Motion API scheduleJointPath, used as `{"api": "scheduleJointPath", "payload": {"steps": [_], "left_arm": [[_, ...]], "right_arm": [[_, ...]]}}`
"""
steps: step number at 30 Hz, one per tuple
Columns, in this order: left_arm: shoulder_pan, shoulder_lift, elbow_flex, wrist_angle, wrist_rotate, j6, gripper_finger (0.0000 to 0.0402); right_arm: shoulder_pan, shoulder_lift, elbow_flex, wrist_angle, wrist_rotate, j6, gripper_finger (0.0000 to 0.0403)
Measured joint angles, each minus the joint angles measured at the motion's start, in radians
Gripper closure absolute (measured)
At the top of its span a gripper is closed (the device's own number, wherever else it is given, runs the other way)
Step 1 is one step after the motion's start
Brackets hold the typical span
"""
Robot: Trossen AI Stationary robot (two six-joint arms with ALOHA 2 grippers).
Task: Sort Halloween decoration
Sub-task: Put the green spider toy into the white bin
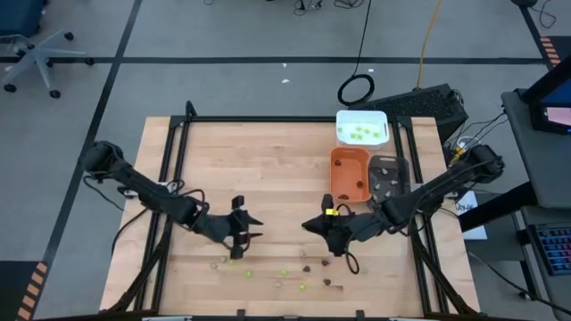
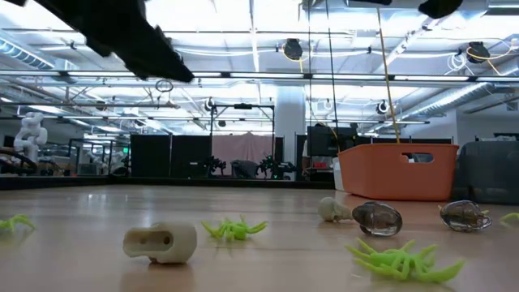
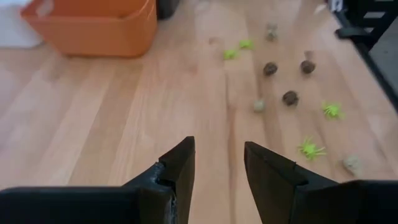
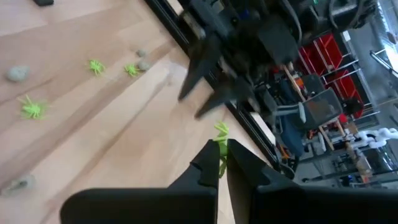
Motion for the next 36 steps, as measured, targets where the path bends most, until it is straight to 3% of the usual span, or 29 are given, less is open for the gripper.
{"api": "scheduleJointPath", "payload": {"steps": [8, 11, 18, 36], "left_arm": [[-0.151, -0.004, 0.0, -0.027, -0.179, -0.037, 0.0256], [-0.218, -0.004, 0.0, -0.039, -0.295, -0.055, 0.0256], [-0.316, -0.004, 0.0, -0.038, -0.478, -0.055, 0.0256], [-0.297, -0.004, 0.0, -0.037, -0.511, -0.055, 0.0256]], "right_arm": [[0.0, -0.075, 0.0, -0.068, 0.0, -0.009, 0.0403], [0.0, -0.097, 0.0, -0.074, -0.004, -0.007, 0.0403], [-0.001, -0.136, 0.0, -0.078, -0.067, 0.147, 0.0403], [-0.007, -0.139, 0.0, -0.03, -0.082, 0.543, 0.0403]]}}
